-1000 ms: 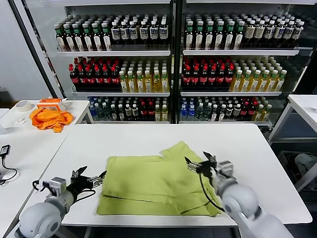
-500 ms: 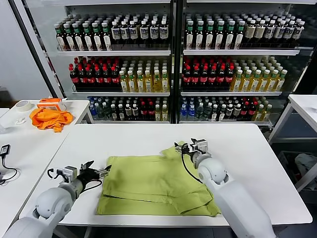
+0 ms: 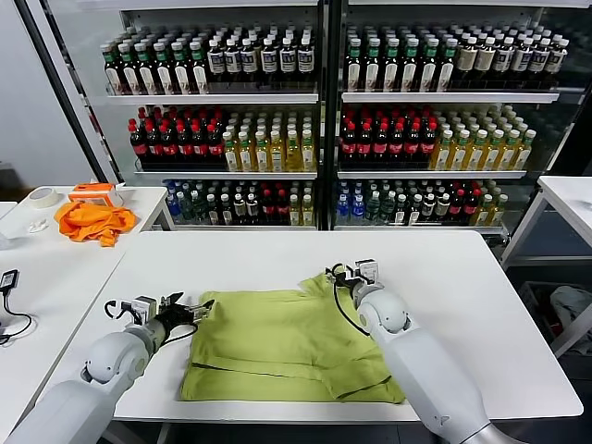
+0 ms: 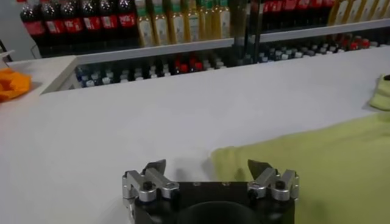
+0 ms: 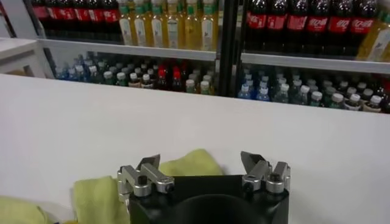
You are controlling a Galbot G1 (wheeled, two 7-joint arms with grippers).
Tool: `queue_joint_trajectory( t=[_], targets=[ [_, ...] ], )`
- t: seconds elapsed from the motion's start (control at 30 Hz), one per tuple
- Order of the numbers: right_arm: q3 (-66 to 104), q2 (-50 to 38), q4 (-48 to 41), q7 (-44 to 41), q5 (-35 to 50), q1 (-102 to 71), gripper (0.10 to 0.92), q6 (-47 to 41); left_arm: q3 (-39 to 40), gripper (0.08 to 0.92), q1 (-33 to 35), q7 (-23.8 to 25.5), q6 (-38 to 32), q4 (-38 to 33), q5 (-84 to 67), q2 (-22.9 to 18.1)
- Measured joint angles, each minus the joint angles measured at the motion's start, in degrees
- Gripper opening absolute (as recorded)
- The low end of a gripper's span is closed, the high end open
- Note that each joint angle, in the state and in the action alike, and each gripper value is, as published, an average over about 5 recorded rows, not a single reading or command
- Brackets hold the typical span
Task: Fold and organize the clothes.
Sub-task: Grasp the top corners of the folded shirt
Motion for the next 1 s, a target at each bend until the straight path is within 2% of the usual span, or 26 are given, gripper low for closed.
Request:
queue_joint_trajectory(
  t=[0.57, 0.7, 1.0],
  targets=[
    [0.2, 1.7, -3.5, -0.7, -0.3, 1.0, 0.807, 1.4, 2.2, 0.819, -2.7, 1.2, -0.6, 3.5, 0.2, -0.6],
    [0.3, 2.0, -4.0, -1.1, -0.4, 1.1, 0.715, 1.4, 2.5, 0.764, -3.1, 1.3, -0.8, 3.9, 0.2, -0.7],
    [0.3, 2.3, -4.9, -1.3, -0.8, 1.5, 0.464, 1.2, 2.3, 0.507, -1.9, 2.0, -1.7, 3.5, 0.4, -0.9]
  ],
)
